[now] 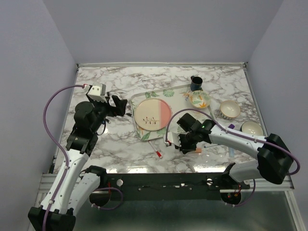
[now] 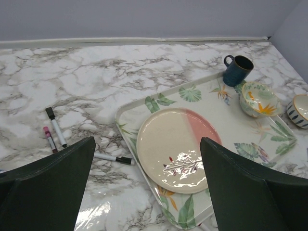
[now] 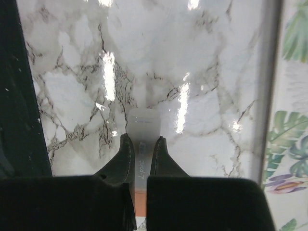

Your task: Open the pen caps

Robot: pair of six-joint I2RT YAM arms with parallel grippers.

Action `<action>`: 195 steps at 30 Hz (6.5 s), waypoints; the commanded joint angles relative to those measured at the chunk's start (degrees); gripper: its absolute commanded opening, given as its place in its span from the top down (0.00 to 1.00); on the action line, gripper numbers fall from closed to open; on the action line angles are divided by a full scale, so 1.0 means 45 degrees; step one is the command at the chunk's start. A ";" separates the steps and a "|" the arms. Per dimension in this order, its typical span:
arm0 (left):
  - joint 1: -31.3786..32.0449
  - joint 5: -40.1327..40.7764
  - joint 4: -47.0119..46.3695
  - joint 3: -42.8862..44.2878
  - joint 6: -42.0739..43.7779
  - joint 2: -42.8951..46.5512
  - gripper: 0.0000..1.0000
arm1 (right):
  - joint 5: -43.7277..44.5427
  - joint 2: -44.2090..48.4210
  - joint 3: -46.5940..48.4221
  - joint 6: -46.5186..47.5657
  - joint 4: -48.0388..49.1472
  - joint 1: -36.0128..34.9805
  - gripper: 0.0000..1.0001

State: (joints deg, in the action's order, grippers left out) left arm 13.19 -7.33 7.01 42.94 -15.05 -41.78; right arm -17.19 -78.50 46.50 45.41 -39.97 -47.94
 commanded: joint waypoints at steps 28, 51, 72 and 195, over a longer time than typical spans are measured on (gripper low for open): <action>0.5193 0.3718 -0.7589 -0.3994 -0.1950 -0.1554 0.01 | -0.5652 0.3909 0.2011 -0.4855 0.3156 0.5301 0.99; 0.8807 1.0710 -2.3002 -0.4036 0.2895 -1.3113 0.01 | -0.5868 0.4378 0.1913 -0.6126 0.4116 0.7373 0.99; 0.8729 1.2157 -2.3022 -0.1416 0.4087 -1.4295 0.01 | -0.6781 0.4086 0.1718 -0.6572 0.4290 0.7646 0.99; 0.5682 -0.8957 0.4049 0.1669 -0.1382 -0.7181 1.00 | -0.0358 0.2874 0.2733 1.0984 -0.0670 0.4696 0.99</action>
State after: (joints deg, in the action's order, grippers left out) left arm 38.85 -47.81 18.72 51.24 -23.46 -75.57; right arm -21.04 -66.57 58.65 94.54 -42.87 -28.25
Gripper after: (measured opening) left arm 0.277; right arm 0.238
